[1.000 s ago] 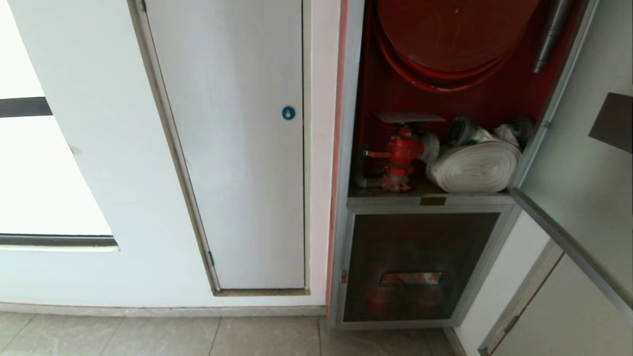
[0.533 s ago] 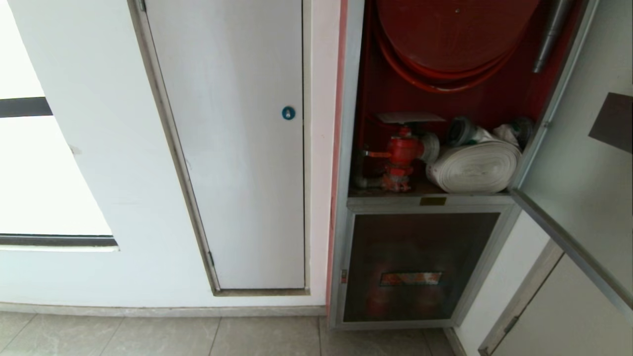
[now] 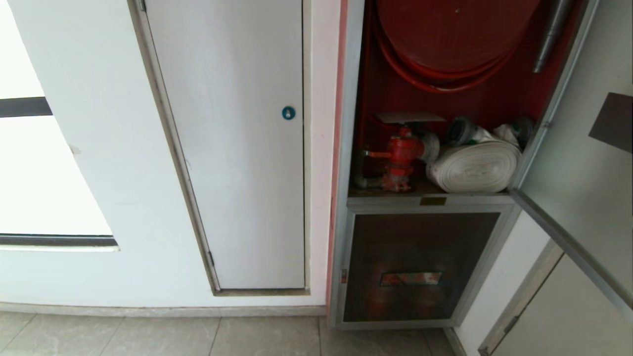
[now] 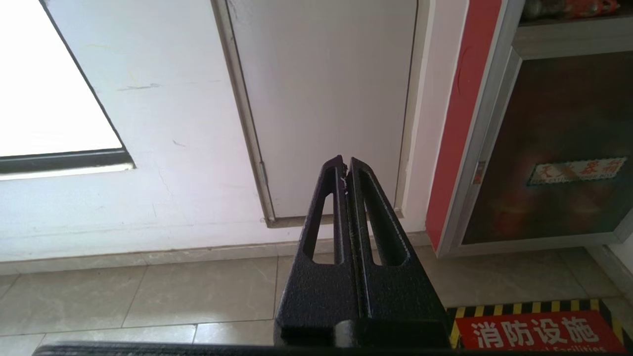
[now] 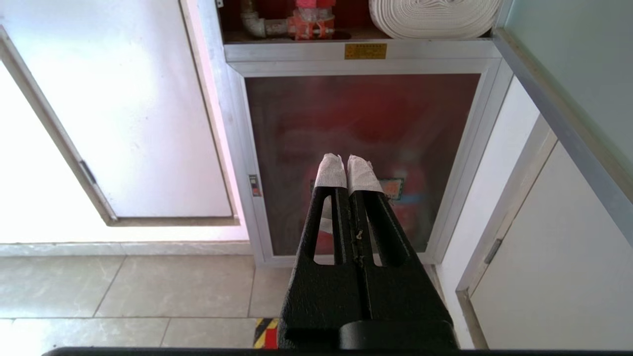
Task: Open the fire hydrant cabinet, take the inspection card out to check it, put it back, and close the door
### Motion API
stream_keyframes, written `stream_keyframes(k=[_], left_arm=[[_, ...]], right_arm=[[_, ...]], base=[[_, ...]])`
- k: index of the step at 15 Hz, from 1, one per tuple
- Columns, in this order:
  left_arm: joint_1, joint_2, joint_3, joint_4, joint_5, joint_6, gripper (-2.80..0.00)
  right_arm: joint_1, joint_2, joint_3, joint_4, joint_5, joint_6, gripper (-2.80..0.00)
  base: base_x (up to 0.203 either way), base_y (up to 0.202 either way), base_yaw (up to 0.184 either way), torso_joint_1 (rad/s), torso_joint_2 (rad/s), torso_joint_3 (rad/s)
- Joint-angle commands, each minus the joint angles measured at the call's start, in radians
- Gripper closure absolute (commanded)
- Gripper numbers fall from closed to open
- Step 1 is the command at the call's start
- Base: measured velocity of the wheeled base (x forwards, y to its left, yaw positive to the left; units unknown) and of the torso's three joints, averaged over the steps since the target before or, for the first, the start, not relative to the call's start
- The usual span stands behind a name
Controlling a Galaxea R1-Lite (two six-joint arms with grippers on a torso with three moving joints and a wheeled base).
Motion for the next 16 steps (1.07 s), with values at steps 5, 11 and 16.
stream_keyframes(k=[5, 11, 16], left_arm=[[0.000, 0.000, 0.012, -0.001, 0.000, 0.000, 0.00], [0.000, 0.000, 0.012, -0.001, 0.000, 0.000, 0.00], [0.000, 0.000, 0.012, -0.001, 0.000, 0.000, 0.00]], right_arm=[[0.000, 0.002, 0.003, -0.003, -0.001, 0.000, 0.00], [0.000, 0.002, 0.003, -0.003, -0.001, 0.000, 0.00], [0.000, 0.000, 0.003, -0.003, -0.001, 0.000, 0.00]], base=[[0.000, 0.000, 0.000, 0.000, 0.00, 0.000], [0.000, 0.000, 0.000, 0.000, 0.00, 0.000], [0.000, 0.000, 0.000, 0.000, 0.00, 0.000]])
